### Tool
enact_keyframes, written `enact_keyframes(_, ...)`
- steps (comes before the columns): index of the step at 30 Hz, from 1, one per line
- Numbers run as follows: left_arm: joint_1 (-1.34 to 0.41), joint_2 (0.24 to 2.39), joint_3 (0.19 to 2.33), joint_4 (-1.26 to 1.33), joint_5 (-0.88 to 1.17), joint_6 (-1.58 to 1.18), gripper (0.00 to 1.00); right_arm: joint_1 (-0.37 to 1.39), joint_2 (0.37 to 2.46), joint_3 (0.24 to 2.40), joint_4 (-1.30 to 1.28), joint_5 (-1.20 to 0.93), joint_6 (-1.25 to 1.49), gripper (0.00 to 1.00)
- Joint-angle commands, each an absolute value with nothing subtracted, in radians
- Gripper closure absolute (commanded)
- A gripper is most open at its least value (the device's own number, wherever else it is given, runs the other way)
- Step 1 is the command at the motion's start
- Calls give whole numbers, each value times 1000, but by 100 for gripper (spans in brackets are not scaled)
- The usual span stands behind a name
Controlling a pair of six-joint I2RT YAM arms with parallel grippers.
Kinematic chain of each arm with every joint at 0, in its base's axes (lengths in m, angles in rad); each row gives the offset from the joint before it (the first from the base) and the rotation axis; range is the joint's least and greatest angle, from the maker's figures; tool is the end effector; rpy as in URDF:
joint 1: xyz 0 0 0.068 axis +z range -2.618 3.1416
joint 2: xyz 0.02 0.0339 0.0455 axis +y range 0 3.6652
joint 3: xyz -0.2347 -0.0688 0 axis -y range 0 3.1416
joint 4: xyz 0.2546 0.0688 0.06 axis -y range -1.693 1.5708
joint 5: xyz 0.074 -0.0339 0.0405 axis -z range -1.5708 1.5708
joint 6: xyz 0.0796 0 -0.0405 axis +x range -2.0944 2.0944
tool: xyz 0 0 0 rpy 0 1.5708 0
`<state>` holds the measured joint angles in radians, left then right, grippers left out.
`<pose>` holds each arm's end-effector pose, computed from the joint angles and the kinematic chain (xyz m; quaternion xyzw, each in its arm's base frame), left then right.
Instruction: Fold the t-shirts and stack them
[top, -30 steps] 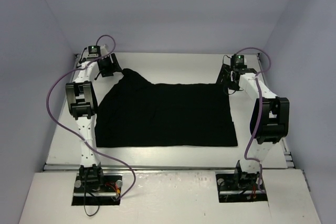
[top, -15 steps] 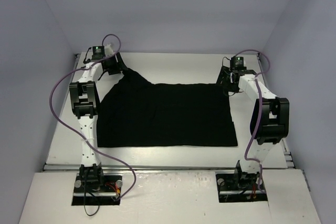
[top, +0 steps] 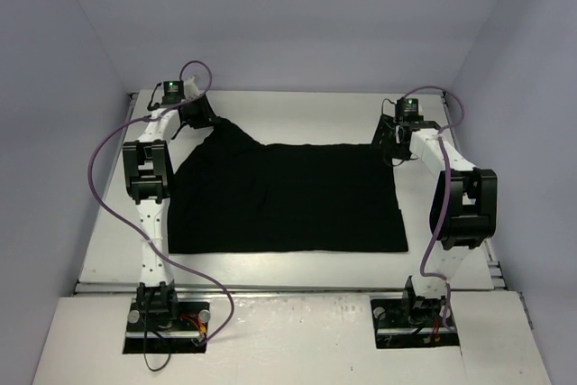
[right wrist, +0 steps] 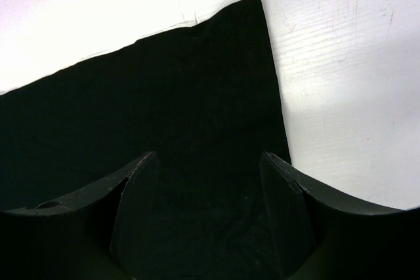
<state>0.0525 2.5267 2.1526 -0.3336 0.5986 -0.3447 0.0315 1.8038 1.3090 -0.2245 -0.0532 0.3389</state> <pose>0.5784 -0.0145 0.1208 -0.0503 0.8752 -0.3232 0.3564 0.4419 0.0182 0.1726 0.1285 0.9014 0.0998 0.4013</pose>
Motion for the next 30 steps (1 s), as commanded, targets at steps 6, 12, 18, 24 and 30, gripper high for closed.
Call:
enact_keyframes(6, 46, 2453, 2094, -325, 574, -342, 100, 23, 1772, 1352, -213, -5, 334, 40)
enact_keyframes(12, 46, 2380, 2074, -337, 540, -376, 100, 18, 1831, 1423, -213, 56, 313, 39)
enact_keyframes(18, 44, 2311, 2048, -358, 529, -427, 100, 18, 1934, 1500, -212, 85, 305, 39)
enact_keyframes(24, 43, 2273, 2028, -373, 538, -455, 100, 18, 2047, 1574, -210, 72, 274, 45)
enact_keyframes(30, 43, 2245, 2010, -380, 550, -474, 100, 19, 2111, 1638, -210, 95, 235, 44)
